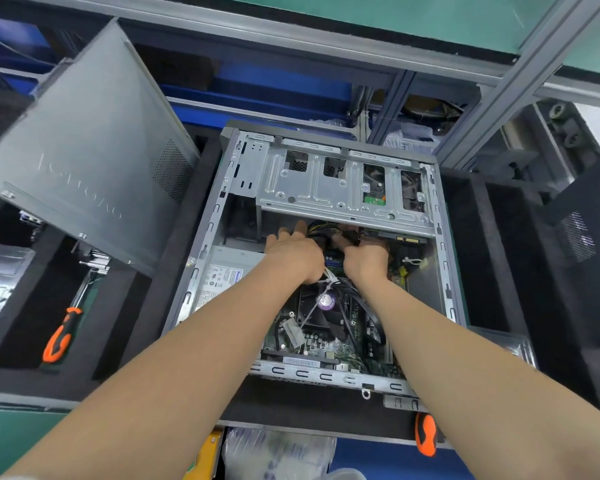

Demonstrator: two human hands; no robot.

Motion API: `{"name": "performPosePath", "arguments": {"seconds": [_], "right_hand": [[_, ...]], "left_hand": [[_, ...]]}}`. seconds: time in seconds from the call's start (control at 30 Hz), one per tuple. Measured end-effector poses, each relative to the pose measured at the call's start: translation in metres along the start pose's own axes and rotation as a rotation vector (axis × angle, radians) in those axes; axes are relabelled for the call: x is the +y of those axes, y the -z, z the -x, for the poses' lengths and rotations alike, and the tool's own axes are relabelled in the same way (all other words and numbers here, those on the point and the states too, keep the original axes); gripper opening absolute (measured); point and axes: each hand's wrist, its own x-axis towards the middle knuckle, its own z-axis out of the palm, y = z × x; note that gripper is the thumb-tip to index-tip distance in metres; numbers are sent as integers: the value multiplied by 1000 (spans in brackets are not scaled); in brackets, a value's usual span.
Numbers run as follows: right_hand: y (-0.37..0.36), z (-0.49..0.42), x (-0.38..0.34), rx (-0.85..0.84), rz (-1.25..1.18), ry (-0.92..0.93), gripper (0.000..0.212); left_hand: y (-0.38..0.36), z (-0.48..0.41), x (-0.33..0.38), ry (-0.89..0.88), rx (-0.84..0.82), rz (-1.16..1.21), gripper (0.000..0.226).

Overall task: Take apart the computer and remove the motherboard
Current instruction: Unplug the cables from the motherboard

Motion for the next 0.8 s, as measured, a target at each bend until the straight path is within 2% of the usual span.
{"name": "performPosePath", "arguments": {"seconds": [0.1, 0.23, 0.33, 0.43, 0.53, 0.8], "right_hand": [[0, 5, -5, 25, 55, -2, 55], [3, 11, -6, 118, 30, 34, 67], [6, 15, -7, 98, -30, 29, 60], [6, 14, -5, -7, 59, 46, 56], [6, 12, -5, -75, 60, -12, 37], [7, 12, -10, -143, 279, 38, 42]], "left_hand": [[2, 0, 2, 2, 9, 15, 65], [4, 7, 2, 11, 54, 52, 59], [2, 13, 0, 9, 109, 63, 55], [3, 18, 0, 2, 103, 65, 56], [5, 20, 1, 7, 83, 64, 58], [5, 19, 0, 8, 97, 113, 55]]}}
